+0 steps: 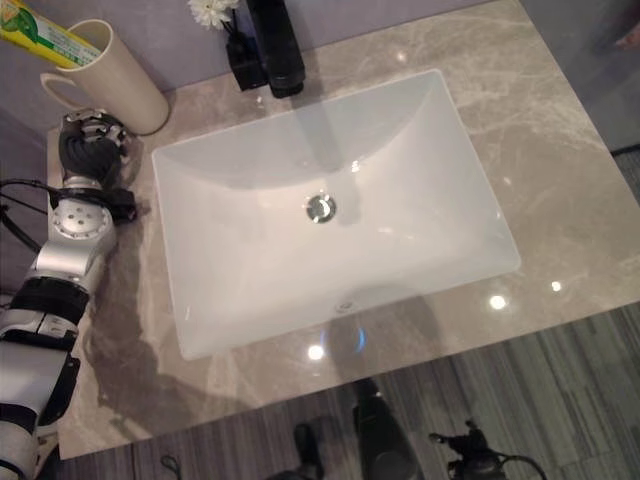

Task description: Put brush and paste in cup on sink, flatten towel.

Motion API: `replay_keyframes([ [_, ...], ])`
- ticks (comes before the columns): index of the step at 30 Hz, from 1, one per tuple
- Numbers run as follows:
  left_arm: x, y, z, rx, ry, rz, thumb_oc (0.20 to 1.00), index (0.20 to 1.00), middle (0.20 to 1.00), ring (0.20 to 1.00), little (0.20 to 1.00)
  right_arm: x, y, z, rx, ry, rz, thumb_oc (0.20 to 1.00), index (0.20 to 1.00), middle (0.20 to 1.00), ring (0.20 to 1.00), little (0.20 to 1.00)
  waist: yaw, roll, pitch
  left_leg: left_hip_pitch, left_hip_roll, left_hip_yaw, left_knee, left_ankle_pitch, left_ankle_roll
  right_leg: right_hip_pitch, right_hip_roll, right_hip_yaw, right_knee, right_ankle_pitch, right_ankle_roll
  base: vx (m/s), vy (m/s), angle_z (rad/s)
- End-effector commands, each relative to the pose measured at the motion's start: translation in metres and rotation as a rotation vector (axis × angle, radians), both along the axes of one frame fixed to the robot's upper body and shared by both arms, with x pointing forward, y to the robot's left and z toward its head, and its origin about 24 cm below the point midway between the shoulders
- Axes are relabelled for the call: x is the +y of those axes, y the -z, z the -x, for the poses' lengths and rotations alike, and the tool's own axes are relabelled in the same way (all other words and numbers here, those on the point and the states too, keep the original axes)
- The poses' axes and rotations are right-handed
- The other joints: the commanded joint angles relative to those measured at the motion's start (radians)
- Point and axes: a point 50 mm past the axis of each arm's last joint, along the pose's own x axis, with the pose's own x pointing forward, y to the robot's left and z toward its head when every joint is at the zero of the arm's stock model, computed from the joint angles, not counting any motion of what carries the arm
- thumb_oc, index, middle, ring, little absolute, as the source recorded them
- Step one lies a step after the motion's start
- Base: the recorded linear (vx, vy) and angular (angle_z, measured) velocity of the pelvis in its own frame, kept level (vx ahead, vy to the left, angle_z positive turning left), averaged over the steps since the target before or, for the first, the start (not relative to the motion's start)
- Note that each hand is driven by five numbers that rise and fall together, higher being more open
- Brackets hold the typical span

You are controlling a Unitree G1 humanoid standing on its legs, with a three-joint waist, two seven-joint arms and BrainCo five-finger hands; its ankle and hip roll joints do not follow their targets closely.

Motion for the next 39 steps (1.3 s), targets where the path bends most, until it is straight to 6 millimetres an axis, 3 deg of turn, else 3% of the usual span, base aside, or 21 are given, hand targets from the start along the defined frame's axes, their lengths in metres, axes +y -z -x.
replay_keyframes([
  [1, 0.014, 0.044, 0.005, 0.15, -0.079, 0.046, 0.2, 0.2, 0.2, 0.2, 0.2, -0.006, 0.004, 0.019, 0.05, 0.051, 0.024, 1.0, 1.0, 1.0, 1.0, 1.0, -0.049, 0.022, -0.004, 0.17, -0.017, 0.026, 0.006, 0.194, -0.077, -0.037, -0.04, -0.003, 0.118, -0.078, 0.092, 0.03, -0.022, 0.04],
  [12, 0.023, 0.017, 0.007, 0.078, -0.122, -0.026, 0.2, 0.2, 0.2, 0.2, 0.2, -0.006, 0.003, 0.017, 0.027, 0.053, 0.015, 1.0, 1.0, 1.0, 1.0, 1.0, -0.056, 0.024, -0.003, 0.154, -0.004, 0.03, 0.006, 0.239, -0.088, -0.058, -0.016, 0.0, 0.124, -0.09, 0.081, 0.01, -0.022, -0.01],
  [19, 0.052, -0.013, 0.012, 0.09, -0.255, -0.148, 0.2, 0.2, 0.2, 0.2, 0.2, -0.011, 0.002, 0.02, 0.008, 0.082, 0.016, 1.0, 1.0, 1.0, 1.0, 1.0, -0.066, 0.027, 0.006, 0.136, 0.011, 0.035, 0.006, 0.274, -0.102, -0.083, -0.003, -0.009, 0.148, -0.105, 0.076, 0.01, -0.021, -0.02],
  [24, 0.052, -0.02, 0.011, 0.077, -0.272, -0.166, 0.2, 0.2, 0.2, 0.2, 0.2, -0.011, 0.003, 0.024, 0.035, 0.082, 0.028, 1.0, 1.0, 1.0, 1.0, 1.0, -0.066, 0.03, 0.007, 0.135, 0.016, 0.033, 0.006, 0.285, -0.104, -0.087, -0.001, -0.012, 0.155, -0.111, 0.074, 0.03, -0.028, -0.02],
  [31, 0.027, -0.039, 0.004, 0.009, -0.193, -0.267, 0.2, 0.2, 0.2, 0.2, 0.2, -0.004, 0.002, 0.012, -0.017, 0.056, 0.003, 1.0, 1.0, 1.0, 1.0, 1.0, -0.071, 0.028, 0.006, 0.131, 0.023, 0.029, 0.006, 0.292, -0.105, -0.097, 0.001, -0.015, 0.168, -0.121, 0.072, 0.02, -0.014, 0.03],
  [34, 0.007, -0.04, 0.0, -0.037, -0.107, -0.255, 0.2, 0.2, 0.2, 0.2, 0.2, 0.001, 0.0, 0.003, -0.049, 0.015, 0.008, 1.0, 1.0, 1.0, 1.0, 1.0, -0.074, 0.024, 0.006, 0.127, 0.023, 0.034, 0.006, 0.289, -0.105, -0.101, 0.003, -0.011, 0.166, -0.118, 0.072, 0.01, -0.004, 0.03],
  [39, -0.009, -0.037, -0.003, -0.069, -0.037, -0.206, 0.2, 0.2, 0.2, 0.2, 0.2, 0.005, -0.002, -0.002, -0.06, -0.042, 0.021, 1.0, 1.0, 1.0, 1.0, 1.0, -0.075, 0.023, 0.01, 0.13, 0.024, 0.039, 0.006, 0.291, -0.106, -0.111, 0.008, -0.007, 0.172, -0.119, 0.071, 0.0, 0.0, 0.0],
])
